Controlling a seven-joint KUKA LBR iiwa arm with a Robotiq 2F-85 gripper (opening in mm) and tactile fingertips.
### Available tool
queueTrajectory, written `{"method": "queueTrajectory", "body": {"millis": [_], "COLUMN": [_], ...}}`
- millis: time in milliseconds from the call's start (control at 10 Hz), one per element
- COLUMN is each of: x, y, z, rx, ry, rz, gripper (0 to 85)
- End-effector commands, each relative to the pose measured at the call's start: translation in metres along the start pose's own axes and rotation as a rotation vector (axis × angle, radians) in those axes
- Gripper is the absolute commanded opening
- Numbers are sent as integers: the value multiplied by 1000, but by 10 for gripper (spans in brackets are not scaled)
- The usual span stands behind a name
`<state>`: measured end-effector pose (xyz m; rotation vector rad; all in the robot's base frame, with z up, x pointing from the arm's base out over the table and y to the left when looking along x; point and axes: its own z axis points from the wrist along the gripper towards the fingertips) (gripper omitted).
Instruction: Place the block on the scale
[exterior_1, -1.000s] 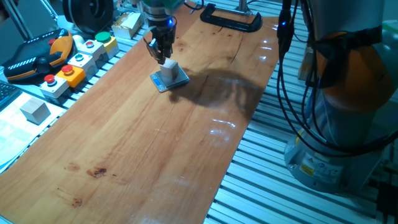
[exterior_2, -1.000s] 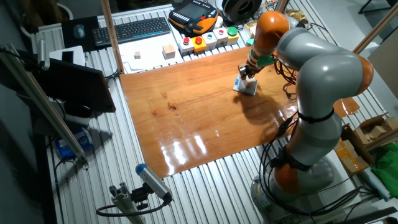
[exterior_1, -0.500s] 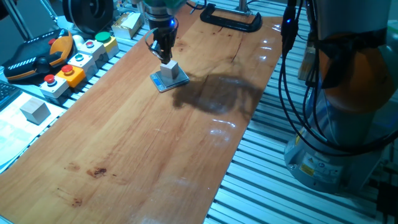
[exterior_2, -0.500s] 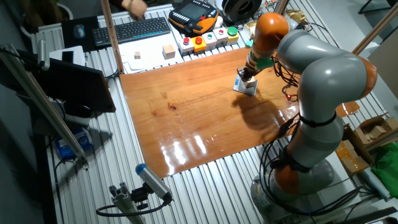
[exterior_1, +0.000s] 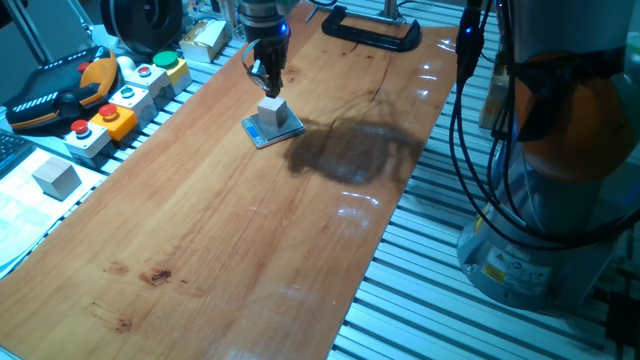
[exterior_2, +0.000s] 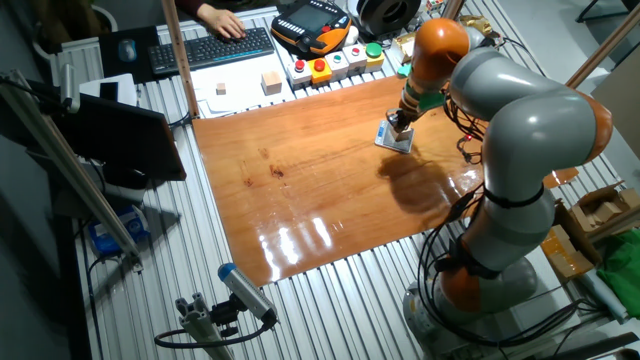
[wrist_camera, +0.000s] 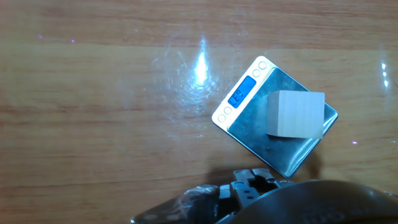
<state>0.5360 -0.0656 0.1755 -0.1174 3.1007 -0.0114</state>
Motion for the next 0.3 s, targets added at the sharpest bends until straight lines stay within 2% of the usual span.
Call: {"method": "queueTrajectory", "body": {"millis": [0, 200], "x": [0, -1], "y": [0, -1], "z": [0, 1], "rx": [0, 0], "ry": [5, 5], "rz": [-5, -9], "gripper": [7, 7]}}
